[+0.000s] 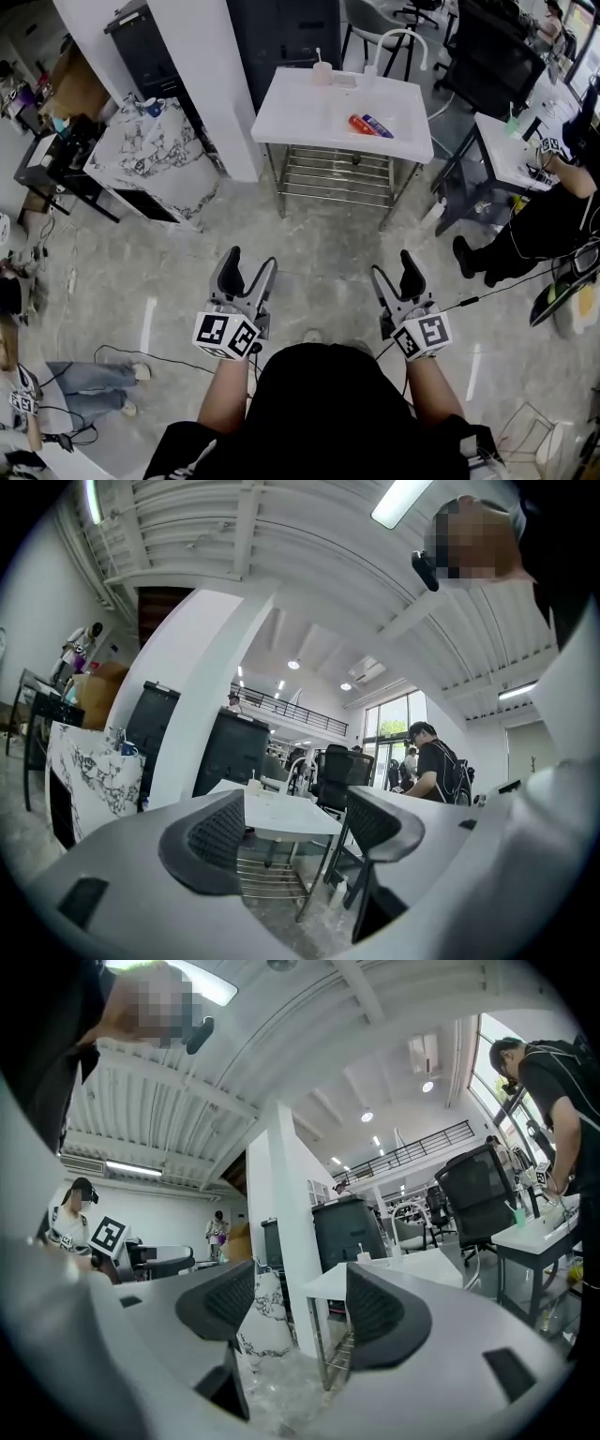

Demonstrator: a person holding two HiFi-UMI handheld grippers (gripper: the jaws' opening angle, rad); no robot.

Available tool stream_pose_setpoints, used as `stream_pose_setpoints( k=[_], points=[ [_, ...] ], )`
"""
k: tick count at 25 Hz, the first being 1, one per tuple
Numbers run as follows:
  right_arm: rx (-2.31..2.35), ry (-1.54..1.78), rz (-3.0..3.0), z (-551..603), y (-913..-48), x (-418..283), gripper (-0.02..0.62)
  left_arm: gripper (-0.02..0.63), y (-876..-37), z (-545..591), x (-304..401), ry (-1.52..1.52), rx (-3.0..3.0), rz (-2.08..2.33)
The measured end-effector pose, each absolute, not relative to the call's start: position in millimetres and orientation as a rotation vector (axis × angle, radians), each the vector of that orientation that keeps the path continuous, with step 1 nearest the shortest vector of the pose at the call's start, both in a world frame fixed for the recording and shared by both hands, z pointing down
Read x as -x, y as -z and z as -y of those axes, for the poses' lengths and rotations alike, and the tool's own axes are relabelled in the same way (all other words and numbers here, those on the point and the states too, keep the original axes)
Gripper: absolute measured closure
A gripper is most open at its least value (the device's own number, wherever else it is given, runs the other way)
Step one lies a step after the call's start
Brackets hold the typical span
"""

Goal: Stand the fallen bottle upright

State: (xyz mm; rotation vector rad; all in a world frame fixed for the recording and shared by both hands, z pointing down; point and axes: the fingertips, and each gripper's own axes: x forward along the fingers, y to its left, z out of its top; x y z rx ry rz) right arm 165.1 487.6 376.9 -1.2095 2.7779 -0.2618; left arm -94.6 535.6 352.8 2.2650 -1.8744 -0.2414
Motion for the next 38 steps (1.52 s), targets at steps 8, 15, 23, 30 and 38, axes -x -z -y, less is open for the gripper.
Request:
stream_pose_setpoints(
  k=[8, 15, 23, 30, 38],
  points=[
    [1.279, 0.293, -2.804, -466.0, -386.7, -161.4, 0.281, 0.250, -379.4, -509.0, 103.2, 0.199, -2.232, 1.823],
    [1.280, 0.321, -2.808, -420.5, -403.5, -163.6, 0.290, 0.249, -385.3, -463.5, 97.0, 0.177, -2.258, 1.798],
    [1.190, 0.374, -2.828, -319.9, -409.4, -155.1, 0.290, 0.249, -376.9, -379.5, 87.5, 0.119, -2.287, 1.806],
    [1.151, 0.406, -2.830, -223.9, -411.7, -152.2, 0.290, 0.250, -376.6, -295.4, 87.7, 0.084, -2.281, 1.844],
    [1.095, 0.386, -2.857, -157.9, -409.5, -164.1, 0.299, 0.249, -376.4, -225.4, 55.8, 0.059, -2.295, 1.824]
  ],
)
